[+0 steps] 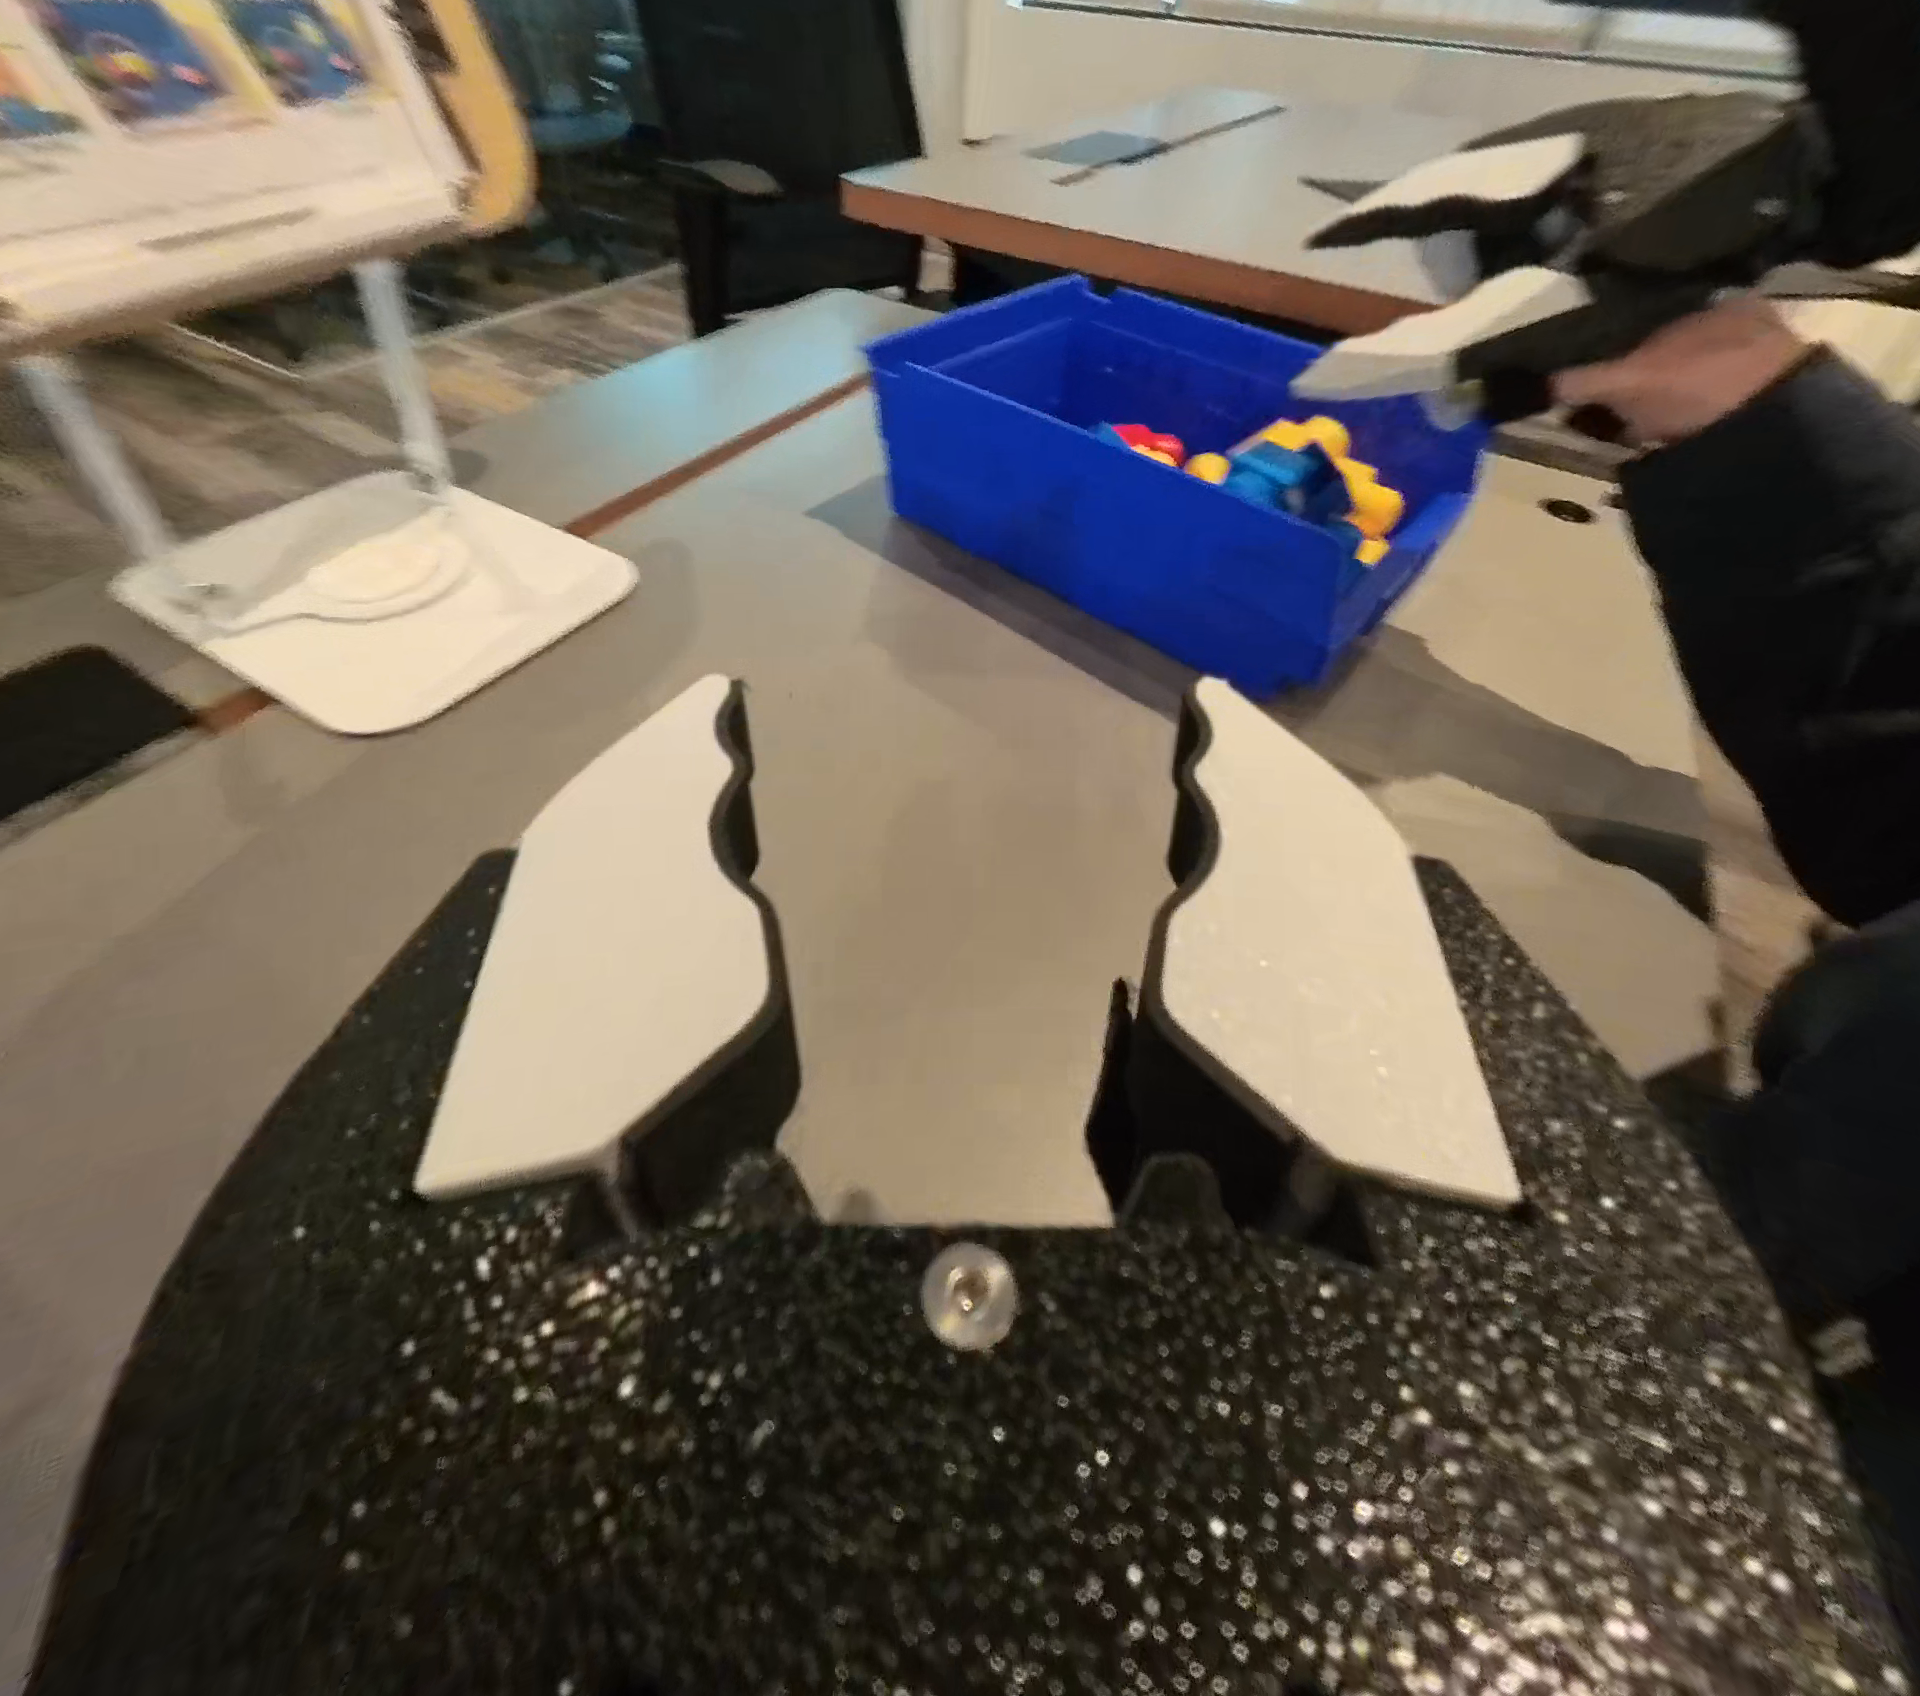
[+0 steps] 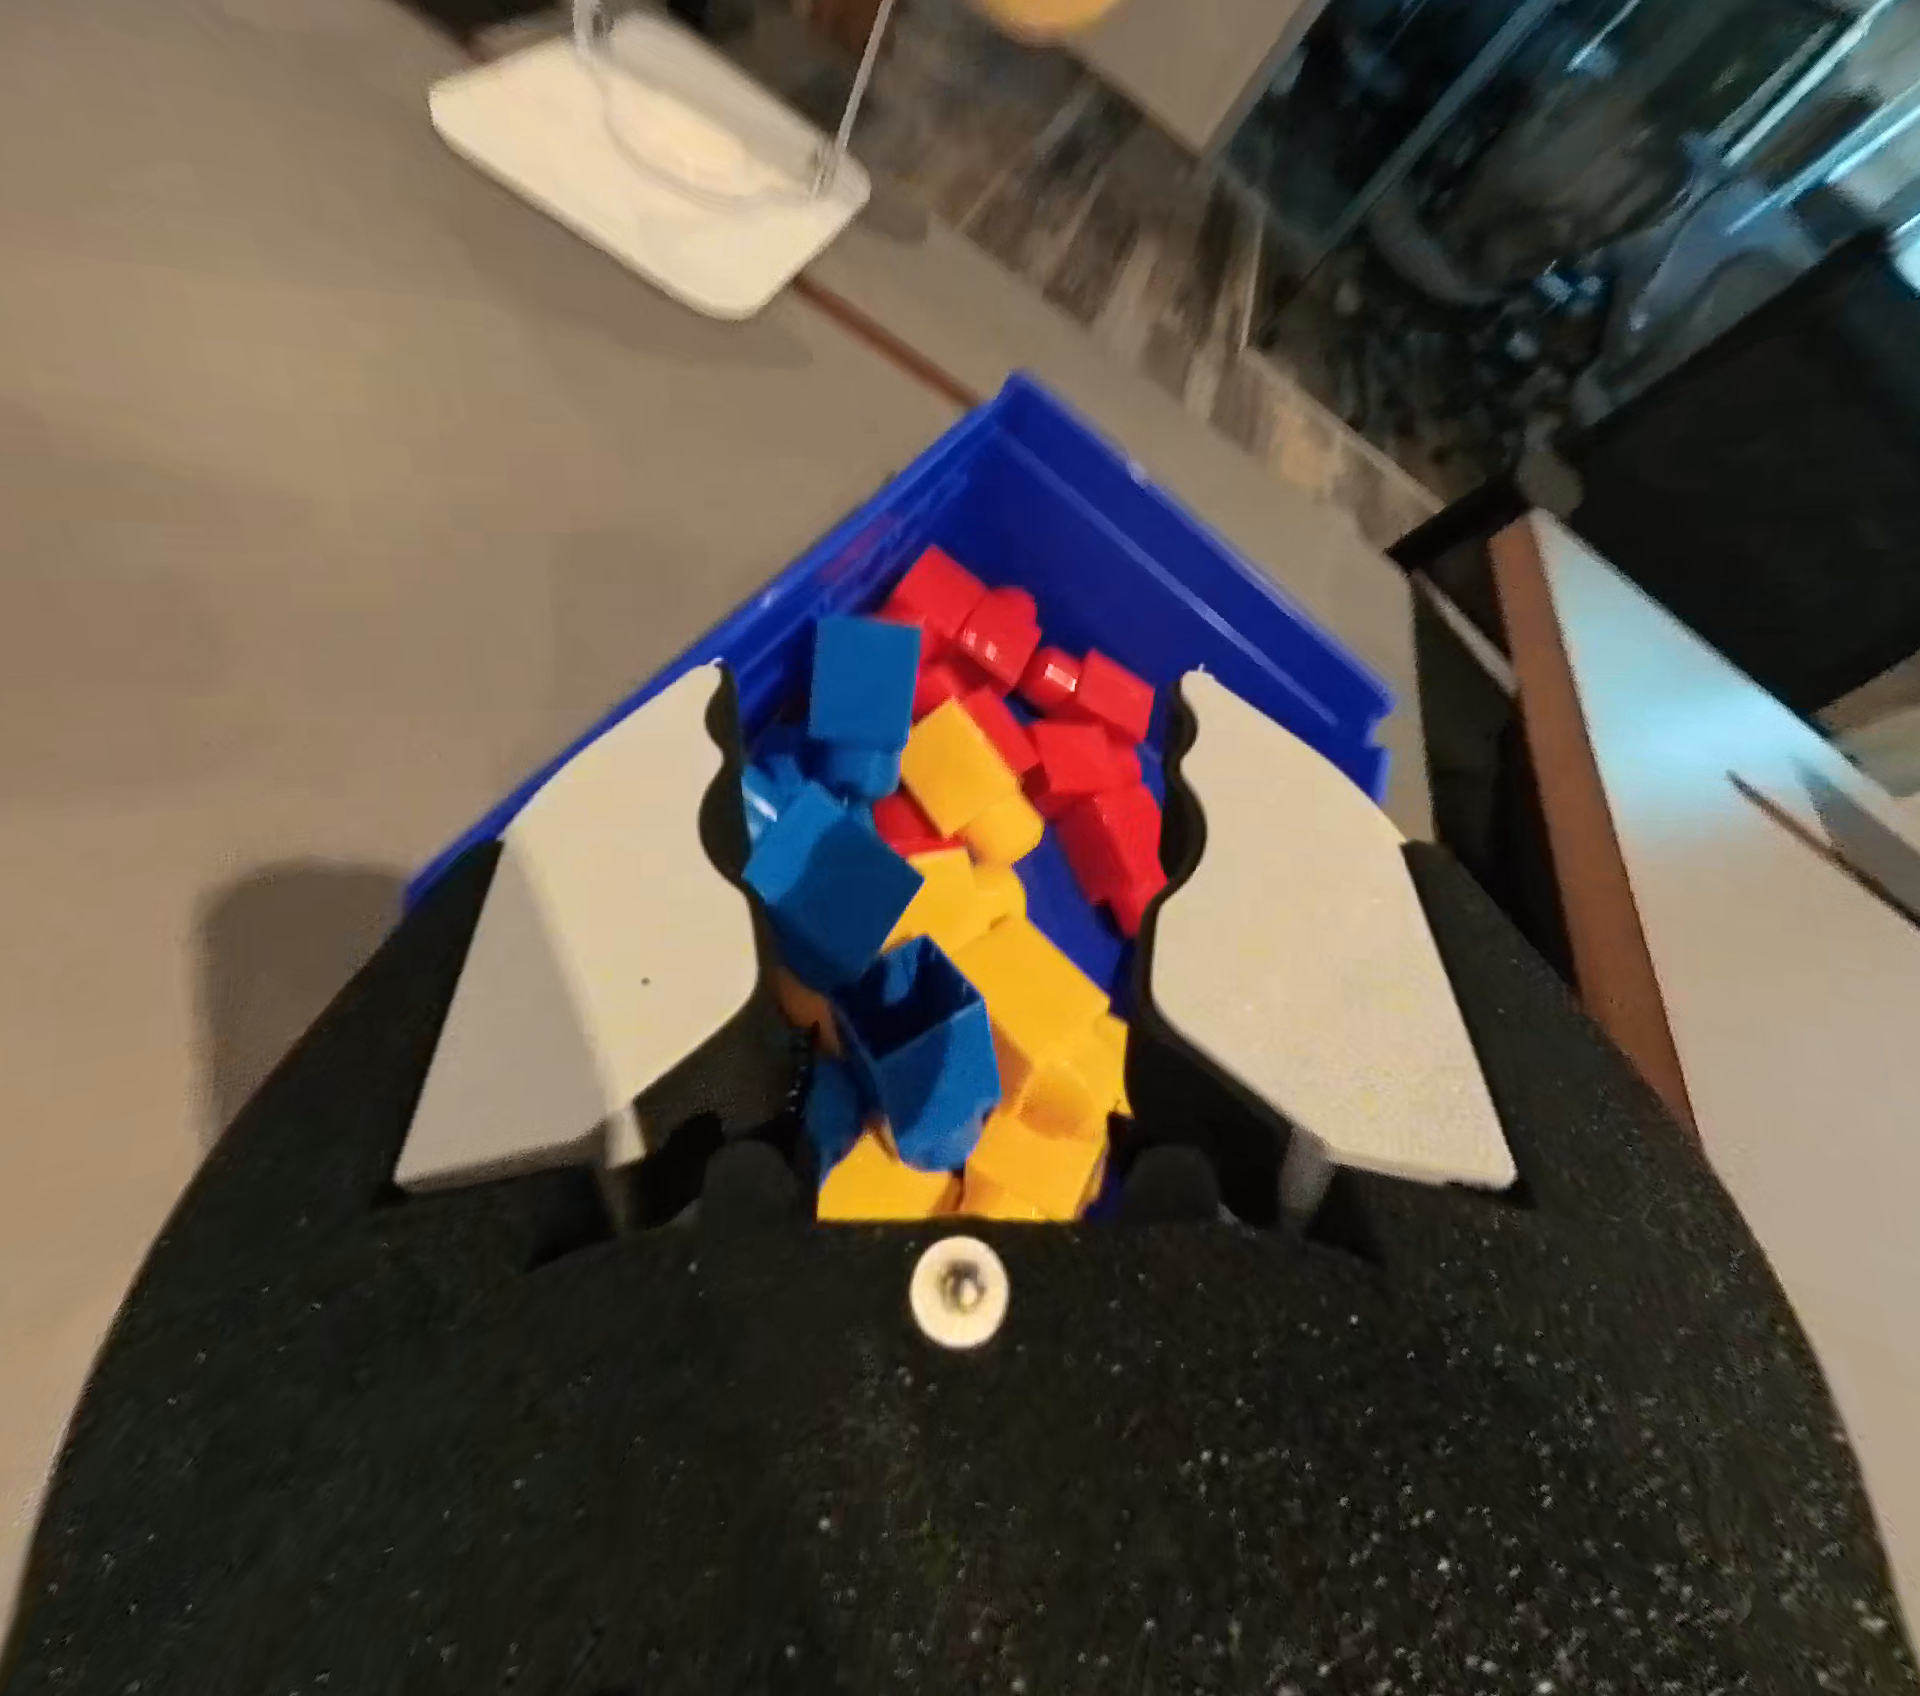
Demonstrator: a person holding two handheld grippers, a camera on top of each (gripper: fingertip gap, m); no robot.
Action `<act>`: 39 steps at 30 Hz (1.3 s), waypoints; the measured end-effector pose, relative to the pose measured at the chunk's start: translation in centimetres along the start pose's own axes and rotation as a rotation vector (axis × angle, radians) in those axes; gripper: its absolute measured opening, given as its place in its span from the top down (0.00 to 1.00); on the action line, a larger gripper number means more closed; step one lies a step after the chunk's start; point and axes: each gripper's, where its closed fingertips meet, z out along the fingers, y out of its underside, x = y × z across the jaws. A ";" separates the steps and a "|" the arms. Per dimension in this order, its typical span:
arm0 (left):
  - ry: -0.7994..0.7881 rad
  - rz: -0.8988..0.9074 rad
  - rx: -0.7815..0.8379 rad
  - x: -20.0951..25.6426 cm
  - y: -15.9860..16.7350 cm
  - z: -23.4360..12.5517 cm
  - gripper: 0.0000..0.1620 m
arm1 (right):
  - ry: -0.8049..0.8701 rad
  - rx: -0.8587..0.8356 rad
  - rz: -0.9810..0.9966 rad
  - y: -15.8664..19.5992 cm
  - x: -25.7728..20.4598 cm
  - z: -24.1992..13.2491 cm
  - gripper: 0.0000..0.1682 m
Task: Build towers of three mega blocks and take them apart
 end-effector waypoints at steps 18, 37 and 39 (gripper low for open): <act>-0.685 -0.079 -0.118 -9.8 3.0 -15.6 1.00 | 0.056 0.230 0.262 0.9 3.6 -4.2 1.00; -0.948 -0.402 -0.847 -14.1 12.6 -16.0 0.54 | 0.166 0.155 0.402 7.8 10.6 -7.1 0.61; -0.947 -0.427 -0.884 -14.0 13.2 -15.8 0.57 | 0.109 0.047 0.452 9.5 10.9 -5.5 0.53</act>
